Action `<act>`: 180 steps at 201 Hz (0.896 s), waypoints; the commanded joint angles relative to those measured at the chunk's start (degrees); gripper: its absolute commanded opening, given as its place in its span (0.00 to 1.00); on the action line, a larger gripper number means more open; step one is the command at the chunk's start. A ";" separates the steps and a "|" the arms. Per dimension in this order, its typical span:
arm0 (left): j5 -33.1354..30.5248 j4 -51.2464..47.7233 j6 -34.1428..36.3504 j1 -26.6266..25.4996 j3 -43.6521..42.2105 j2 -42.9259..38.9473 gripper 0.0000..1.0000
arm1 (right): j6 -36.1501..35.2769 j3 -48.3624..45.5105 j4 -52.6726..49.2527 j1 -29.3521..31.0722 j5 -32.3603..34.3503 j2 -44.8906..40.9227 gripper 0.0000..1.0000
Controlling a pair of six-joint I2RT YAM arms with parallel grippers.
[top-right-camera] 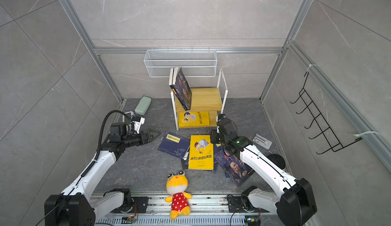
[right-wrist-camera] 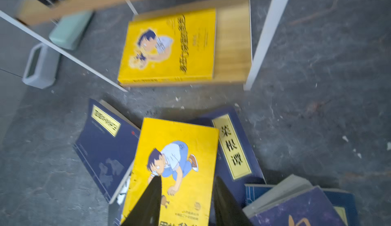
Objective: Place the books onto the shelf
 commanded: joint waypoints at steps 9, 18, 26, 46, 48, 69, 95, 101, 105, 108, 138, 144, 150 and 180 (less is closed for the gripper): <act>2.20 9.09 -2.03 -4.82 -1.33 4.96 0.96 | 6.24 -4.37 5.25 0.46 -0.54 1.24 0.46; 2.12 11.43 -4.23 -5.61 -1.71 6.74 0.96 | 7.03 -5.18 5.49 0.43 -0.41 2.38 0.47; 1.86 13.48 -5.94 -6.21 -1.97 8.32 0.95 | 7.33 -5.88 5.95 0.42 -0.09 3.33 0.47; 1.50 17.51 -9.84 -8.10 -1.98 12.36 0.95 | 9.07 -7.34 6.92 0.45 2.27 5.96 0.50; 1.64 17.92 -10.21 -8.36 -1.94 12.74 0.96 | 9.17 -7.41 7.11 0.45 2.20 6.29 0.50; 2.86 20.61 -14.03 -11.29 -1.59 16.71 0.96 | 10.67 -8.13 10.39 0.48 -0.79 9.85 0.50; 4.81 23.17 -13.34 -14.84 -1.41 19.88 0.99 | 10.93 -8.53 13.26 0.80 -2.99 13.66 0.46; 4.92 24.43 -14.74 -14.89 -1.68 20.69 0.99 | 10.97 -8.44 13.16 0.90 -3.17 14.12 0.45; 5.00 25.37 -15.69 -14.89 -1.91 21.22 0.99 | 11.13 -8.49 13.19 0.94 -3.30 14.30 0.44; 5.06 25.94 -16.35 -14.89 -2.04 21.62 0.99 | 11.30 -8.70 13.51 1.07 -3.39 14.43 0.44; 5.94 28.73 -21.01 -14.89 -0.99 27.58 0.98 | 12.78 -10.15 18.57 2.98 -5.42 17.14 0.43; 5.98 27.82 -21.16 -14.89 -0.12 28.86 0.96 | 12.99 -9.90 18.57 3.48 -5.54 17.96 0.43; 6.14 26.76 -21.19 -14.89 0.91 30.06 0.93 | 13.23 -9.76 18.54 4.04 -5.35 18.43 0.43; 6.75 24.56 -22.34 -15.42 3.89 35.17 0.88 | 15.16 -12.06 21.98 5.69 -3.62 18.73 0.41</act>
